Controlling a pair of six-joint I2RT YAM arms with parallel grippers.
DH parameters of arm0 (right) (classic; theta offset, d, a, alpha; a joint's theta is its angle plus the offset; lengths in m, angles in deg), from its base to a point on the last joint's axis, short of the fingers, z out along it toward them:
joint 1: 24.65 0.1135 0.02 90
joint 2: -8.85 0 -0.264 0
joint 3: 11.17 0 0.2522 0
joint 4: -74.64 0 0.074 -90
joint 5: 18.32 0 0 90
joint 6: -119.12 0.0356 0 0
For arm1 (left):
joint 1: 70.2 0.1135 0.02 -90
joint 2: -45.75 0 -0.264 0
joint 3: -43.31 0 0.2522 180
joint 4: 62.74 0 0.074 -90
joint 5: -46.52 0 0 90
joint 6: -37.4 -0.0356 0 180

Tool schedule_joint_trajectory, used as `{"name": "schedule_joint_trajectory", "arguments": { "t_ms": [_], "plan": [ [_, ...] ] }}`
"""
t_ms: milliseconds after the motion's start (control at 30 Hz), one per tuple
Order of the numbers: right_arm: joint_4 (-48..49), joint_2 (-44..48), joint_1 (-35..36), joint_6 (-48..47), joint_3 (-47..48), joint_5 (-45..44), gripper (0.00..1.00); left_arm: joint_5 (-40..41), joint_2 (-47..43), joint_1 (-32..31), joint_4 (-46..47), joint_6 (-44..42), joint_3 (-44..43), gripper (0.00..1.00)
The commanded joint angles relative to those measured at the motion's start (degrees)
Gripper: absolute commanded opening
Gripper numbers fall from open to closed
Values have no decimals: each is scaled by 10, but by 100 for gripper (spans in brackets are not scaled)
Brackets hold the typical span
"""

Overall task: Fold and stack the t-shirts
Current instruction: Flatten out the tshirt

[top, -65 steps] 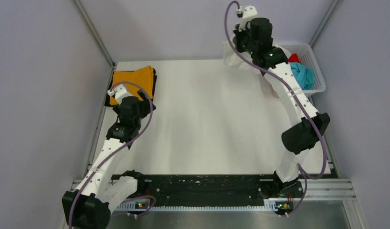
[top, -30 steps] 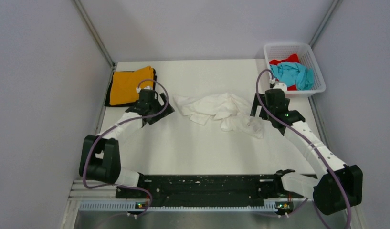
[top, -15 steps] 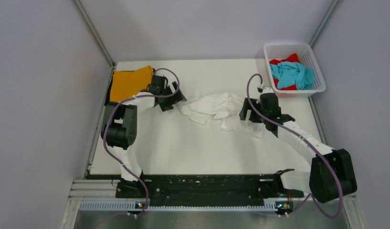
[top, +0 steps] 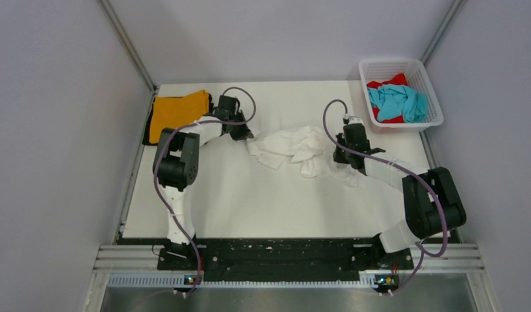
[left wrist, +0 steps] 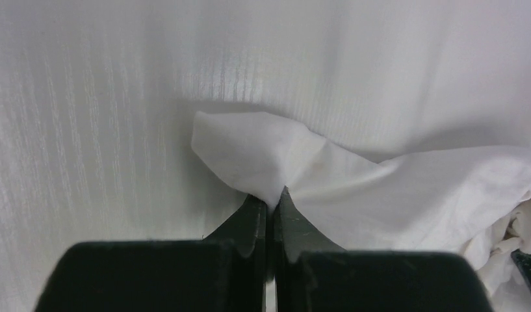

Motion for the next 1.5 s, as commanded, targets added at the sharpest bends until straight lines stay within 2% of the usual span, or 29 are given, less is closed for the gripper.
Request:
{"name": "schedule_joint_trajectory", "arguments": {
  "t_ms": [0, 100, 433, 567, 700, 933, 1100, 1300, 1467],
  "plan": [
    [13, -5, 4, -10, 39, -88, 2, 40, -64, -1, -12, -33, 28, 0],
    [-25, 29, 5, -17, 50, -116, 0, 59, -124, -1, 5, -31, 65, 0],
    [-83, 240, 4, -67, 106, -91, 0, 107, -390, -5, 61, -10, 176, 0],
    [-87, 305, 3, -87, 153, -89, 0, 154, -514, -9, 58, -32, 181, 0],
    [-72, 353, 4, -107, 199, -13, 0, 174, -643, -16, 58, -57, 175, 0],
    [-86, 415, 4, -149, 323, 55, 0, 212, -794, -16, 35, -104, 142, 0],
    [-118, 435, 4, -153, 397, 100, 0, 189, -856, -16, 26, -112, 114, 0],
    [-135, 463, 4, -162, 429, 146, 0, 90, -893, -16, 19, -94, 105, 0],
    [-132, 450, 5, -166, 409, 111, 0, 123, -871, -16, 31, -70, 143, 0]
  ]
}}
